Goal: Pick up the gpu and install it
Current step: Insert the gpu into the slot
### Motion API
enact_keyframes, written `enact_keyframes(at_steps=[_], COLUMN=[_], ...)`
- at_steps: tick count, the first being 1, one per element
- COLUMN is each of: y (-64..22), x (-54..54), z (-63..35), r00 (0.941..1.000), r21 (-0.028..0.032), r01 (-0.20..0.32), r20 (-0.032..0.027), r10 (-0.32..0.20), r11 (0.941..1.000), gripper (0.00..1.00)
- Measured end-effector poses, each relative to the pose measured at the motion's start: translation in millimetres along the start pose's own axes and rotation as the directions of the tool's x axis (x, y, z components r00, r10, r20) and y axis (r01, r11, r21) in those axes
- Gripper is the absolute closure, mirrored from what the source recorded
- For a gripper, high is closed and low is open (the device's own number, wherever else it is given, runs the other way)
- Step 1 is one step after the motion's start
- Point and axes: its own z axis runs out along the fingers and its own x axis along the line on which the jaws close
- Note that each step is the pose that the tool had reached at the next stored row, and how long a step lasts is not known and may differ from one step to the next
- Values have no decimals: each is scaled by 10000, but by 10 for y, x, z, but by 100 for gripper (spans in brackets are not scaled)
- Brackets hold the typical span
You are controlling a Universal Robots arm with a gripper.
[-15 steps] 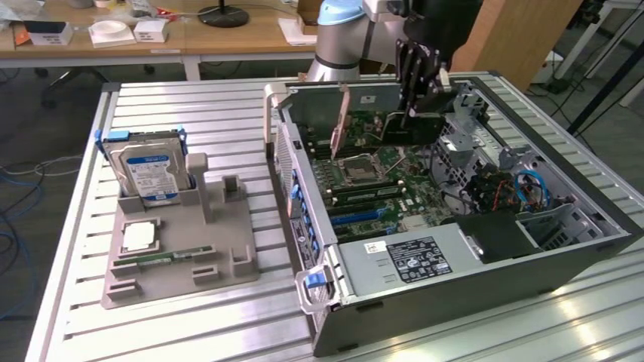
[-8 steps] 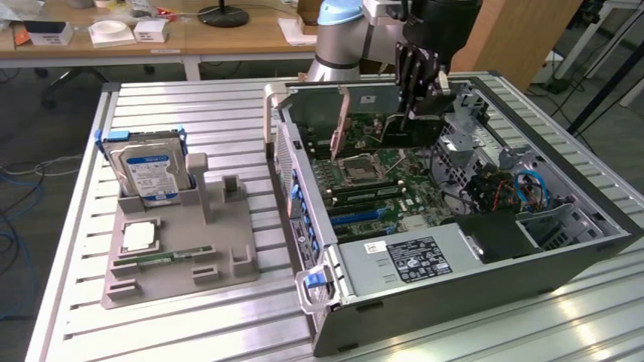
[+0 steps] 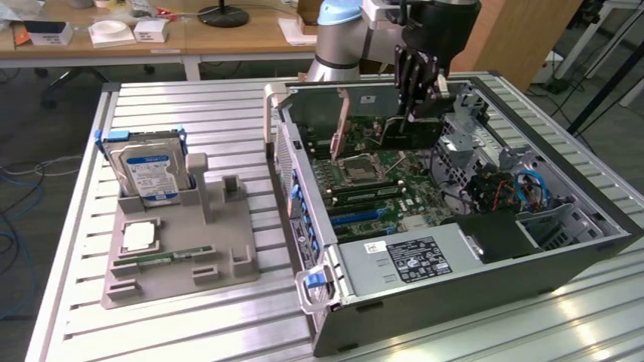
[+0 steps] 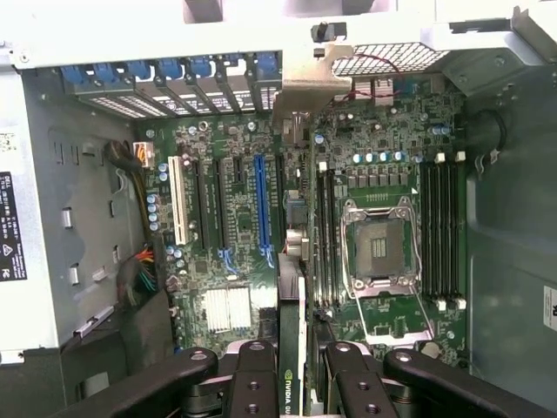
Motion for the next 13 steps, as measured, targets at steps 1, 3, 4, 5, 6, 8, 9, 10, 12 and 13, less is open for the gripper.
enact_keyframes(at_steps=[1, 3, 4, 5, 6, 8, 9, 10, 12, 13], y=[0, 1, 1, 1, 2, 2, 2, 2, 2, 3], x=[1, 2, 3, 3, 4, 6, 7, 7, 8, 8], z=[4, 14, 18, 23, 27, 35, 39, 42, 44, 45], r00=[10000, 10000, 10000, 10000, 10000, 10000, 10000, 10000, 10000, 10000], r21=[1, 3, 4, 5, 6, 8, 9, 13, 18, 20], r01=[0, 0, -1, -1, -1, 0, 0, 0, 2, 0], r20=[-2, -7, -9, -11, -14, -17, -18, -18, -19, -16], r10=[0, 0, 1, 1, 1, 0, 0, 0, -2, 0], r11=[10000, 10000, 10000, 10000, 10000, 10000, 10000, 10000, 10000, 10000], gripper=[74, 74, 74, 74, 74, 74, 74, 74, 74, 74])
